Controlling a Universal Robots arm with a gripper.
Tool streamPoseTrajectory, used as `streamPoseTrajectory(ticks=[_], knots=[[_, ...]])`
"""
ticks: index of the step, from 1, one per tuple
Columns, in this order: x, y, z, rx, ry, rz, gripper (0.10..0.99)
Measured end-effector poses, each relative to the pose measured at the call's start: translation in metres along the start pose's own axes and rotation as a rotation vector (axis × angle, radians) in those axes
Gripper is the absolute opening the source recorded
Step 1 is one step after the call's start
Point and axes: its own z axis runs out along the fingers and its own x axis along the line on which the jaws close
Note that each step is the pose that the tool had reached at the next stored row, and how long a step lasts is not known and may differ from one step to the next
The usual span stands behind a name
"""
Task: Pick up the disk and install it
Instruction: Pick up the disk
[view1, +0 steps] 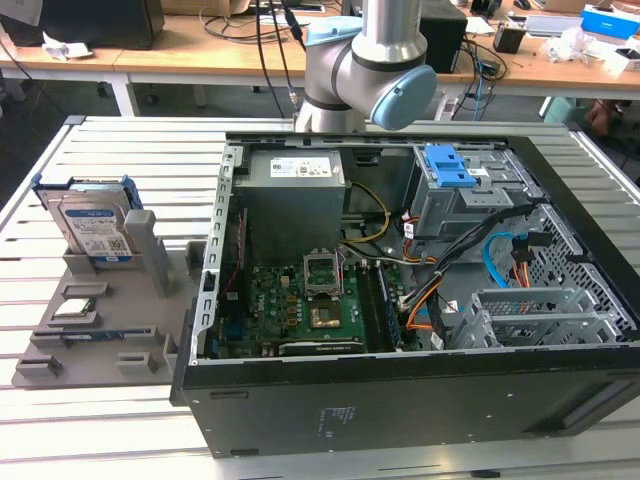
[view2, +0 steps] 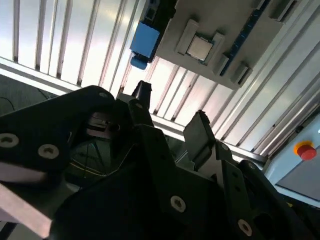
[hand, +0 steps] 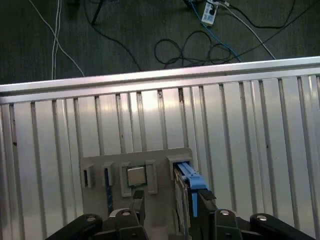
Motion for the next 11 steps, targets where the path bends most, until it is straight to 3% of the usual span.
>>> streamPoseTrajectory(ticks=[1, 2, 4, 11], knots=[[-0.0072, -0.0039, 0.0001, 0.0, -0.0008, 0.014, 0.541], [-0.015, -0.0129, -0.0001, 0.0, -0.0004, 0.014, 0.541], [-0.019, -0.0194, 0.0, 0.001, 0.0014, 0.014, 0.541], [-0.0202, -0.0219, 0.0049, 0.001, 0.0017, 0.012, 0.541]])
